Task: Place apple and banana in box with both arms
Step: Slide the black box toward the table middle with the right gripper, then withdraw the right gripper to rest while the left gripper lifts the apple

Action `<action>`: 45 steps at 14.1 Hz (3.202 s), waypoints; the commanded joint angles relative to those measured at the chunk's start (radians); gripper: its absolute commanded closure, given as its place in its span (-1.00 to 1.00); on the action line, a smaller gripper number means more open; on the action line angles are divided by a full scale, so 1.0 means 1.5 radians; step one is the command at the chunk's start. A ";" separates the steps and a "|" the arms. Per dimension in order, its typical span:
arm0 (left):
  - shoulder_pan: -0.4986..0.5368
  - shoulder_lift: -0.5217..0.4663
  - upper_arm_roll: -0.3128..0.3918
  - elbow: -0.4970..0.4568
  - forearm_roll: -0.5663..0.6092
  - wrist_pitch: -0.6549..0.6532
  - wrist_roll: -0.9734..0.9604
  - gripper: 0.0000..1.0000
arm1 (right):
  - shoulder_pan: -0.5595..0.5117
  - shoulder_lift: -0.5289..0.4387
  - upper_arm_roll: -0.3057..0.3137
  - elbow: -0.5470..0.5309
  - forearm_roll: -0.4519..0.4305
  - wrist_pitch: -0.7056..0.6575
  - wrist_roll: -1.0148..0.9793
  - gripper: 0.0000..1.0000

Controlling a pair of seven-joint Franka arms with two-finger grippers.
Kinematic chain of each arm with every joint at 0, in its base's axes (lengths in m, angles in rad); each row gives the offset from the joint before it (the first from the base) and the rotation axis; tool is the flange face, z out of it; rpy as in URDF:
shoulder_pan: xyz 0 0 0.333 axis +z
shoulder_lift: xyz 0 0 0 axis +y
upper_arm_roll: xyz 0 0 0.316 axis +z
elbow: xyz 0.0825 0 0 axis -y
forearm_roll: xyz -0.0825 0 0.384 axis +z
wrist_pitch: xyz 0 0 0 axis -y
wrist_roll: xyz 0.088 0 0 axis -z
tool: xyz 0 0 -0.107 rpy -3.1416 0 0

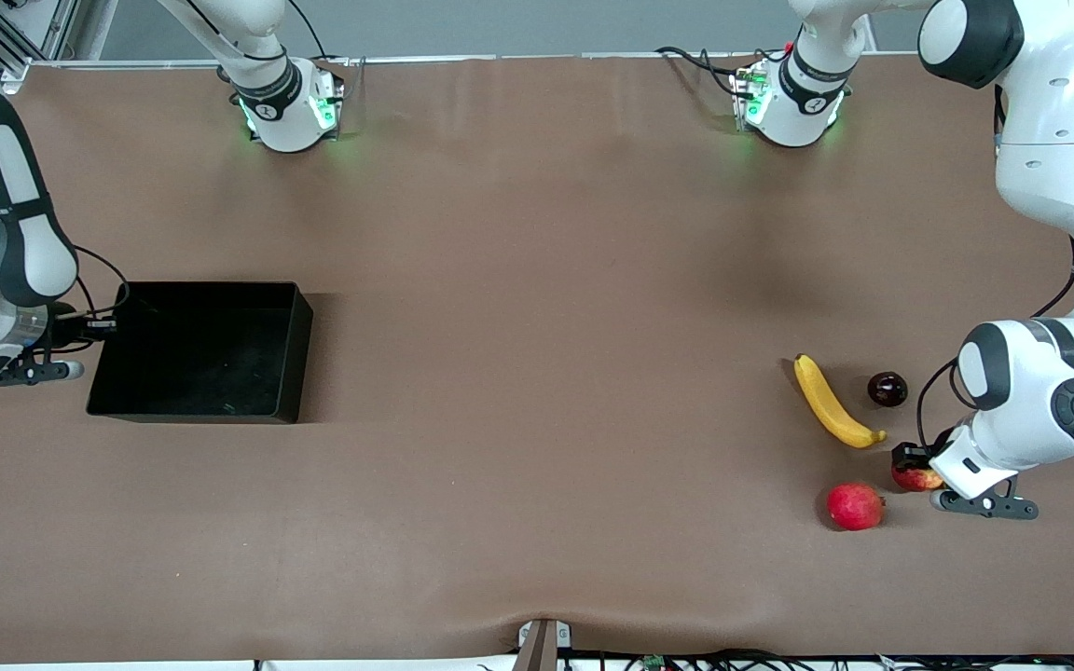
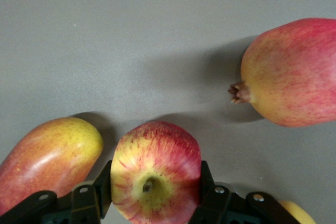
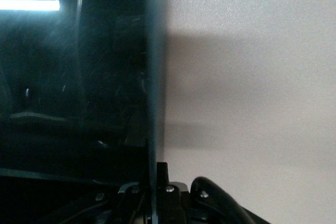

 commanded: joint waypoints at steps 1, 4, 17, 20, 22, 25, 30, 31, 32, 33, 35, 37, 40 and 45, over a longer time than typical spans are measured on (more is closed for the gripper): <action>0.007 -0.016 0.000 0.003 -0.002 0.002 0.020 0.75 | 0.011 -0.035 0.013 0.017 0.029 -0.085 -0.001 1.00; 0.005 -0.042 -0.002 0.003 -0.001 -0.006 0.019 0.75 | 0.069 -0.039 0.012 0.108 0.068 -0.243 0.011 1.00; -0.012 -0.176 -0.012 0.003 -0.008 -0.179 0.013 0.82 | 0.550 0.003 0.012 0.206 0.182 -0.171 0.621 1.00; -0.011 -0.203 -0.022 0.002 -0.009 -0.205 0.014 1.00 | 0.612 0.056 0.012 0.220 0.247 -0.081 0.652 1.00; -0.011 -0.217 -0.029 0.003 -0.010 -0.215 0.013 1.00 | 0.654 0.100 0.010 0.250 0.273 -0.053 0.668 1.00; -0.010 -0.227 -0.031 0.003 -0.010 -0.221 0.013 1.00 | 0.683 0.137 0.007 0.262 0.262 -0.007 0.716 1.00; -0.011 -0.228 -0.032 0.003 -0.012 -0.221 0.008 1.00 | 0.664 0.125 0.001 0.267 0.255 -0.013 0.717 -1.00; -0.011 -0.228 -0.037 0.003 -0.013 -0.222 0.007 1.00 | 0.654 0.117 -0.003 0.281 0.253 -0.016 0.717 -1.00; -0.011 -0.228 -0.045 0.004 -0.013 -0.229 0.004 1.00 | 0.643 0.099 -0.006 0.289 0.250 -0.016 0.715 -1.00; -0.012 -0.228 -0.051 0.004 -0.013 -0.235 -0.004 1.00 | 0.635 0.079 -0.010 0.296 0.226 -0.028 0.714 -1.00; -0.012 -0.228 -0.072 0.004 -0.013 -0.245 -0.051 1.00 | 0.620 0.072 -0.035 0.365 0.108 -0.128 0.703 -1.00; -0.013 -0.228 -0.096 0.004 -0.013 -0.252 -0.085 1.00 | 0.584 0.078 -0.036 0.462 0.078 -0.276 0.701 -1.00; -0.013 -0.228 -0.142 0.004 -0.011 -0.253 -0.160 1.00 | 0.511 0.070 -0.034 0.489 0.082 -0.336 0.688 -1.00; -0.014 -0.235 -0.228 -0.003 -0.005 -0.254 -0.290 0.96 | 0.438 -0.032 -0.036 0.481 0.083 -0.441 0.615 -1.00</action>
